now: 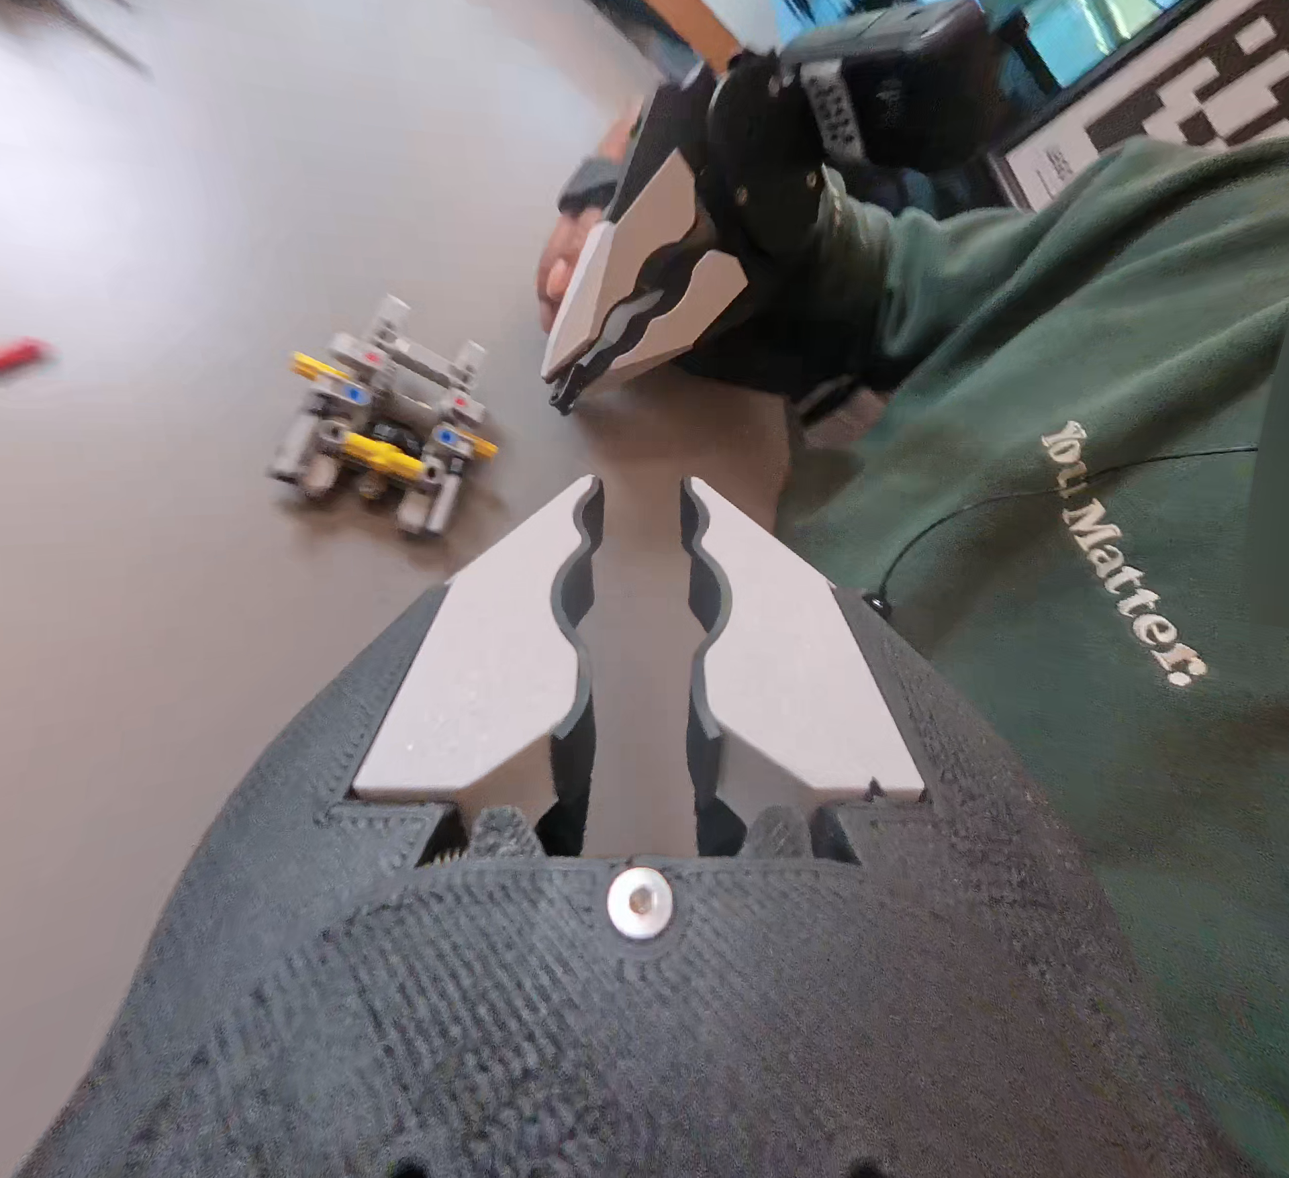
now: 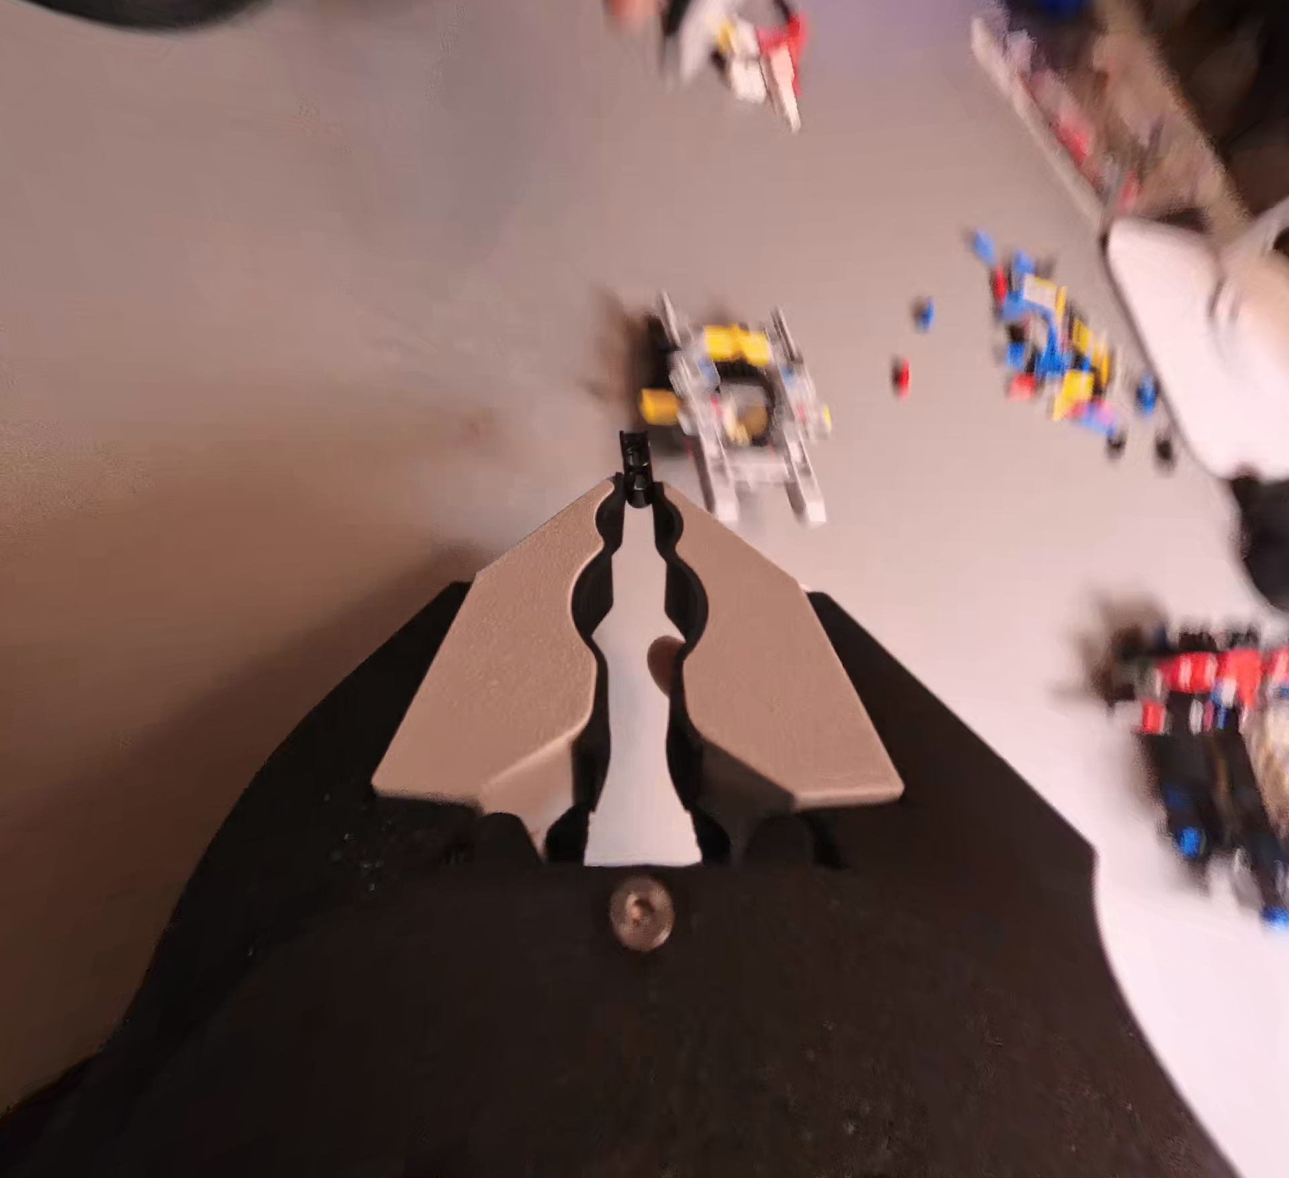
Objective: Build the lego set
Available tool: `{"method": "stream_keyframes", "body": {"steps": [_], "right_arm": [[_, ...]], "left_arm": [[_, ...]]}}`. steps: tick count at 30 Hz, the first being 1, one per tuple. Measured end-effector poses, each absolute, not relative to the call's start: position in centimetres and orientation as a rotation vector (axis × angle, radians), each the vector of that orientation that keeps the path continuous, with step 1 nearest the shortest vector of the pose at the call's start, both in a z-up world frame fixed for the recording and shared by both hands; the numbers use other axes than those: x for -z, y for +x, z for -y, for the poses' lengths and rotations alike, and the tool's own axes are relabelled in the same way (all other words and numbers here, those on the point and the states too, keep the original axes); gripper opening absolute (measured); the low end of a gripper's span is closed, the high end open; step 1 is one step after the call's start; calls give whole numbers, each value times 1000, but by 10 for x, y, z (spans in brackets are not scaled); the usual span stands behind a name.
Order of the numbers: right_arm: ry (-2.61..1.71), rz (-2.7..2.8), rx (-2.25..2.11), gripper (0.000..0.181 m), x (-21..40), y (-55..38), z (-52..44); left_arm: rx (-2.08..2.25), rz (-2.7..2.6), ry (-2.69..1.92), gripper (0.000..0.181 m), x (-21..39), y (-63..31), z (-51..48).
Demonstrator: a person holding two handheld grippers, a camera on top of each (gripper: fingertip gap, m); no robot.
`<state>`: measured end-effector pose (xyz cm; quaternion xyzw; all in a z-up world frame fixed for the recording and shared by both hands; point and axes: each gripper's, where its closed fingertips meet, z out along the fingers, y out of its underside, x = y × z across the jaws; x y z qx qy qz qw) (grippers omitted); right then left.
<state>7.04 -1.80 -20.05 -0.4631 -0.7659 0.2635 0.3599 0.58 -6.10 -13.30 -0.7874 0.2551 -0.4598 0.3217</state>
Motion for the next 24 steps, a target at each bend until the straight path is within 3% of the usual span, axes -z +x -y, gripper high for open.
{"method": "stream_keyframes", "body": {"steps": [6, 11, 21, 24], "right_arm": [[-1727, 1878, -656, 6, 226, 103, -29], [-1812, 1807, -514, 7, 229, 109, -54], [-1820, 1761, -448, 7, 229, 110, -63], [-1800, 1737, -493, 16, 225, 109, -63]], "left_arm": [[507, -373, -1820, 40, 62, -116, 47], [34, -124, -1692, 56, 27, -226, 87], [-388, 132, -1996, 57, 70, -350, 175], [-377, 177, -2092, 56, 86, -367, 189]]}}
